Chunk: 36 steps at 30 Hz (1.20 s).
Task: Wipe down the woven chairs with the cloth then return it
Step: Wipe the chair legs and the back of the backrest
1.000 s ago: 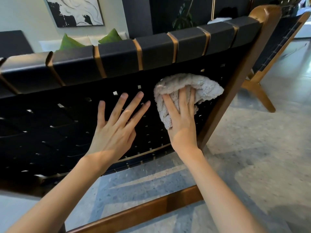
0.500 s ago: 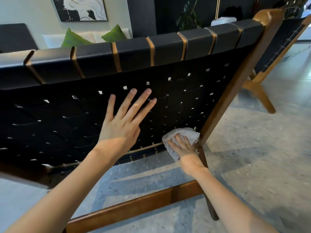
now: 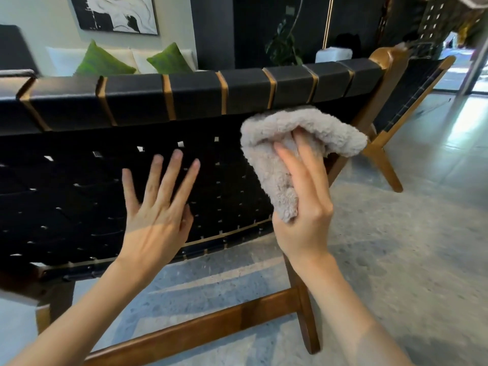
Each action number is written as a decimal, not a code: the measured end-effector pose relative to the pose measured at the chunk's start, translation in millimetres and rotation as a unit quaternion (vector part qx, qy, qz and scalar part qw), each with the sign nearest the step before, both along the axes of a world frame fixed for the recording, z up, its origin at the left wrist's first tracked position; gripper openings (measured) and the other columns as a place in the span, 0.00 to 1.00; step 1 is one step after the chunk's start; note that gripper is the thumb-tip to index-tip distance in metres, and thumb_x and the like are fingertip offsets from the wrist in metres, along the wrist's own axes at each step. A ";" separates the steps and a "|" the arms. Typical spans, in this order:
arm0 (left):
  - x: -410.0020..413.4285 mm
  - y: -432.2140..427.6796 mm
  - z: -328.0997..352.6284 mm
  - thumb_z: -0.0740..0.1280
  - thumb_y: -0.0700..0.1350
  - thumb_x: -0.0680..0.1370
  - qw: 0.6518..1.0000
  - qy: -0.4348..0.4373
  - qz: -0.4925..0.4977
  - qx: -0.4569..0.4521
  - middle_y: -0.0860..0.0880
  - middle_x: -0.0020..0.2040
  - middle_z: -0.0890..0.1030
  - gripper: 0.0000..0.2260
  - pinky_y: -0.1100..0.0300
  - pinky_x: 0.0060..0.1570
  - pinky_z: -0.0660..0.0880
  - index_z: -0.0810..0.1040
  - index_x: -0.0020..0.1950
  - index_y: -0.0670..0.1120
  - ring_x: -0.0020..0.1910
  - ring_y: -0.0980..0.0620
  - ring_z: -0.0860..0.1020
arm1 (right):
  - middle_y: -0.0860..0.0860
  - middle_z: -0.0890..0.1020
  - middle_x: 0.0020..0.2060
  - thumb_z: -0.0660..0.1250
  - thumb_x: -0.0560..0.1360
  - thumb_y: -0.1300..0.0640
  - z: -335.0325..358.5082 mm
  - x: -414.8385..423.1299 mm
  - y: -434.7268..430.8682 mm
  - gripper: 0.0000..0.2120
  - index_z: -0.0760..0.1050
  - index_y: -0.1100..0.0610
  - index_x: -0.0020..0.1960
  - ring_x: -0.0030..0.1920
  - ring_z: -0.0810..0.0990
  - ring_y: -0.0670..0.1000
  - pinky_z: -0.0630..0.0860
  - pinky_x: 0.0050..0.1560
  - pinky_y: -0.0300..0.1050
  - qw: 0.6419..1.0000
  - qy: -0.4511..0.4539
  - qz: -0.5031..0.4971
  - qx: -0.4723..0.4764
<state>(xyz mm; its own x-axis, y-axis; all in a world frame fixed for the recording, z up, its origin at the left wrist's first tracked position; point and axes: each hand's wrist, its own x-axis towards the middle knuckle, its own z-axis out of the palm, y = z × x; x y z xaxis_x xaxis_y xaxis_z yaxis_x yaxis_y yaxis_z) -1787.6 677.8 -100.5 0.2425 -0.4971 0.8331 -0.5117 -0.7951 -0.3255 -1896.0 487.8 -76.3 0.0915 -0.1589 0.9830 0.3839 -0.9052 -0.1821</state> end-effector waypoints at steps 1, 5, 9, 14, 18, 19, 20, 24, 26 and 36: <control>0.8 0.6 0.7 0.60 0.44 0.74 1.000 0.000 -0.001 -0.004 0.44 0.79 0.46 0.34 0.39 0.71 0.34 0.51 0.78 0.47 0.77 0.43 0.45 | 0.61 0.70 0.66 0.55 0.83 0.56 9.5 1.6 5.6 0.18 0.72 0.67 0.65 0.69 0.68 0.62 0.65 0.68 0.65 1.000 -0.001 -0.005 -0.007; -0.1 3.8 2.9 0.61 0.44 0.74 1.000 0.001 -0.001 -0.003 0.45 0.79 0.45 0.34 0.38 0.71 0.34 0.52 0.78 0.48 0.77 0.43 0.44 | 0.66 0.71 0.62 0.52 0.83 0.51 19.9 11.9 22.5 0.22 0.74 0.66 0.64 0.66 0.69 0.69 0.65 0.68 0.64 0.998 -0.003 -0.060 0.024; 2.4 8.8 3.3 0.62 0.43 0.74 1.000 -0.006 -0.001 0.007 0.46 0.78 0.43 0.35 0.37 0.71 0.35 0.51 0.78 0.49 0.77 0.43 0.43 | 0.66 0.70 0.61 0.48 0.83 0.49 20.5 26.9 36.2 0.25 0.76 0.65 0.63 0.64 0.68 0.69 0.63 0.70 0.55 0.996 0.010 -0.080 0.044; 7.8 14.4 3.6 0.61 0.44 0.75 1.000 -0.010 0.001 0.024 0.46 0.78 0.41 0.34 0.38 0.71 0.34 0.50 0.79 0.50 0.77 0.44 0.41 | 0.55 0.61 0.66 0.48 0.81 0.58 15.0 47.0 43.7 0.21 0.73 0.63 0.66 0.67 0.58 0.62 0.53 0.73 0.48 0.994 0.022 -0.103 0.036; 13.6 17.2 1.5 0.62 0.43 0.75 0.999 -0.028 0.003 0.031 0.47 0.78 0.42 0.35 0.38 0.71 0.35 0.50 0.78 0.50 0.77 0.44 0.41 | 0.53 0.64 0.65 0.45 0.81 0.58 10.5 58.2 40.0 0.23 0.74 0.57 0.66 0.61 0.62 0.60 0.62 0.67 0.46 0.992 0.001 -0.119 0.045; 14.5 16.8 1.3 0.63 0.42 0.75 0.999 -0.030 0.004 0.031 0.47 0.78 0.41 0.35 0.38 0.71 0.35 0.50 0.78 0.50 0.77 0.45 0.40 | 0.53 0.64 0.65 0.49 0.79 0.62 6.6 61.4 39.8 0.21 0.73 0.56 0.66 0.60 0.62 0.59 0.63 0.67 0.46 0.991 0.003 -0.124 0.042; 15.2 15.9 1.1 0.65 0.41 0.76 0.999 -0.031 0.006 0.029 0.47 0.78 0.41 0.35 0.37 0.71 0.35 0.50 0.78 0.51 0.77 0.45 0.40 | 0.53 0.64 0.65 0.54 0.76 0.64 0.9 64.9 39.1 0.21 0.74 0.56 0.66 0.60 0.62 0.59 0.60 0.69 0.44 0.991 0.006 -0.126 0.038; 16.1 11.0 -1.9 0.67 0.42 0.75 0.999 -0.022 0.011 0.032 0.48 0.78 0.39 0.37 0.38 0.71 0.35 0.51 0.78 0.51 0.76 0.45 0.37 | 0.53 0.65 0.62 0.60 0.71 0.63 -42.6 71.9 34.4 0.20 0.76 0.52 0.61 0.58 0.62 0.60 0.59 0.68 0.38 0.992 0.065 -0.110 0.007; 16.4 11.5 -4.8 0.65 0.42 0.76 0.999 -0.021 0.011 0.040 0.48 0.78 0.39 0.34 0.37 0.71 0.35 0.51 0.78 0.51 0.76 0.44 0.37 | 0.53 0.64 0.60 0.67 0.65 0.69 -66.8 74.1 31.3 0.26 0.70 0.51 0.59 0.57 0.62 0.60 0.74 0.55 0.50 0.986 0.125 -0.109 -0.009; 8.6 22.8 -15.8 0.69 0.40 0.73 0.997 0.032 0.001 0.074 0.47 0.78 0.45 0.38 0.39 0.72 0.38 0.54 0.78 0.50 0.77 0.44 0.43 | 0.55 0.67 0.61 0.75 0.56 0.73 -129.3 78.3 19.7 0.33 0.76 0.53 0.57 0.60 0.60 0.58 0.80 0.43 0.49 0.916 0.391 -0.090 -0.008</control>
<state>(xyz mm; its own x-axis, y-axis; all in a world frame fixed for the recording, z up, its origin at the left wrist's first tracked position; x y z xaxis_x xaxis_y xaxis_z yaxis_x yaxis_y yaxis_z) -1779.1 700.6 -116.3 0.2946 -0.6119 0.7340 -0.5331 -0.7427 -0.4052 -1817.7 507.5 -205.6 0.7427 -0.2261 0.6303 -0.0136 -0.9462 -0.3233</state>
